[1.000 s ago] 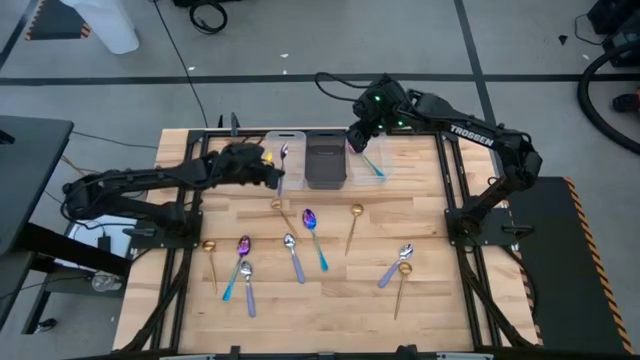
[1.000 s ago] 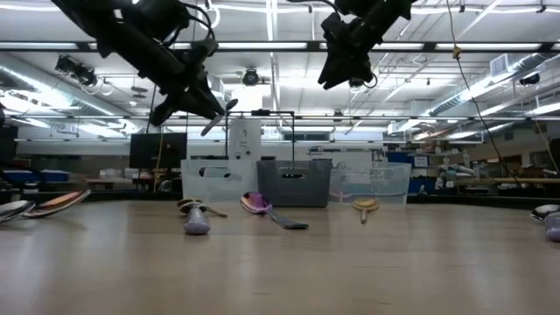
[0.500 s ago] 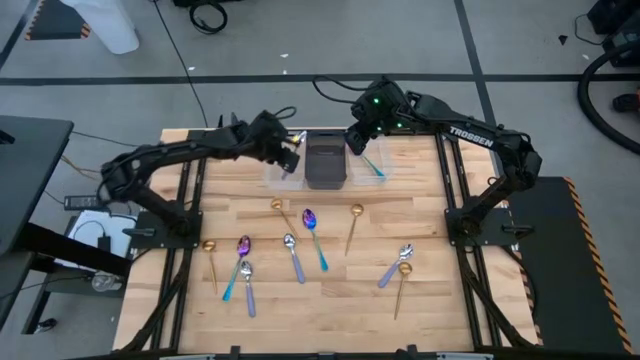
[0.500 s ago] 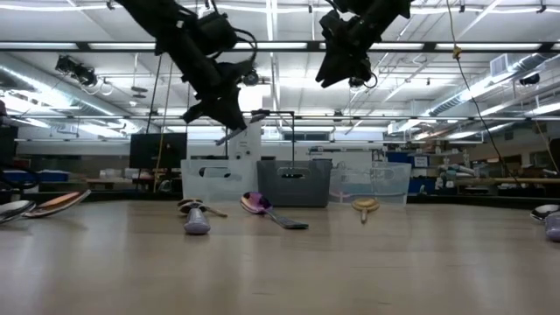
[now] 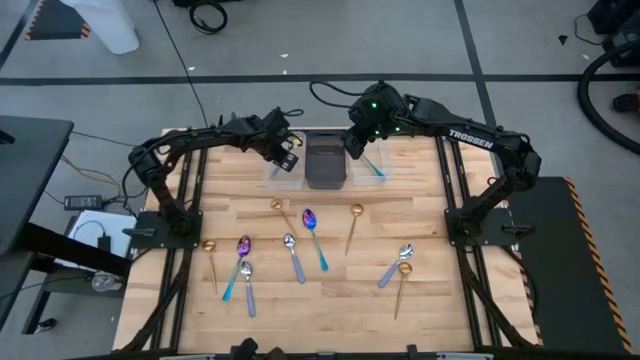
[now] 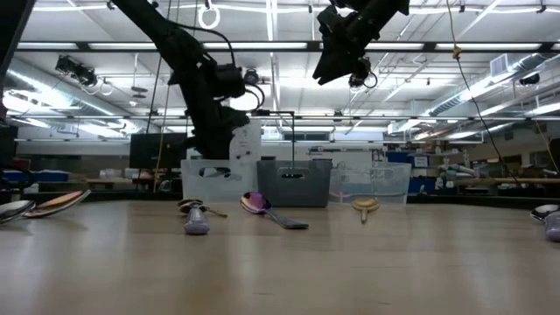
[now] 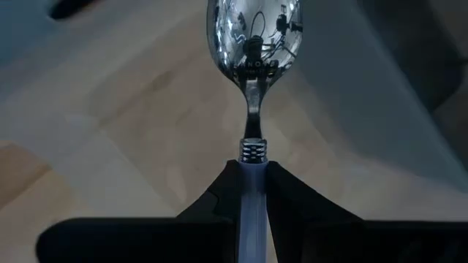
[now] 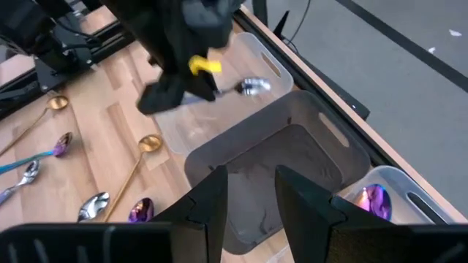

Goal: Sort silverware by color (type)
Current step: Put the top left purple spoon into the left transparent bin, then put the bottom left purple spoon into the left transparent bin

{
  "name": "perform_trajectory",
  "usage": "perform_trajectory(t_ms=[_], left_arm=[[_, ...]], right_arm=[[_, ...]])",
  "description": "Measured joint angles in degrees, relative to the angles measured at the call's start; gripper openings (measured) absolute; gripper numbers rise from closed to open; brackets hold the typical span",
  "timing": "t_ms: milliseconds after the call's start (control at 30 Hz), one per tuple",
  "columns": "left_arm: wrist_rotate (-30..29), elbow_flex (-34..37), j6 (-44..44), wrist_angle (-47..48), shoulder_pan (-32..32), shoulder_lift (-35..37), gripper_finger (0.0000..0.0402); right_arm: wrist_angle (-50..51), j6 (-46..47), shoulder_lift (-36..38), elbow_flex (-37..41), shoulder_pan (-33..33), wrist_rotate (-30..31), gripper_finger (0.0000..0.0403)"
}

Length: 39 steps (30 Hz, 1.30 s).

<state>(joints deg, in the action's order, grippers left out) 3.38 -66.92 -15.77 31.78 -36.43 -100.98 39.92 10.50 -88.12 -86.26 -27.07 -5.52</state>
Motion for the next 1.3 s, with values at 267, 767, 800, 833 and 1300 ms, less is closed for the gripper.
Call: perform_trajectory(t_ms=[267,767,800,833,1300], left_arm=[[-1.43,0.00,-0.31,-0.11,2.46,-5.53,0.0047],[-2.19,-0.20,-3.55,-0.81,3.50,-9.19,0.0115],[-2.16,-0.20,-3.56,-0.85,3.54,-9.24,0.0121],[-2.14,-0.17,-3.59,-0.88,3.54,-9.24,0.0127],[-0.70,0.32,-4.56,0.10,3.38,-5.47,0.0151]], right_arm=[[-0.32,0.02,0.00,0.00,0.00,0.00,0.0123],[-0.26,-0.03,0.00,0.00,0.02,-0.04,0.0119],[-0.26,-0.04,0.00,0.00,0.02,-0.04,0.0119],[-0.26,-0.07,0.00,0.00,0.02,-0.05,0.0119],[-0.19,-0.17,0.00,0.00,0.02,-0.05,0.0117]])
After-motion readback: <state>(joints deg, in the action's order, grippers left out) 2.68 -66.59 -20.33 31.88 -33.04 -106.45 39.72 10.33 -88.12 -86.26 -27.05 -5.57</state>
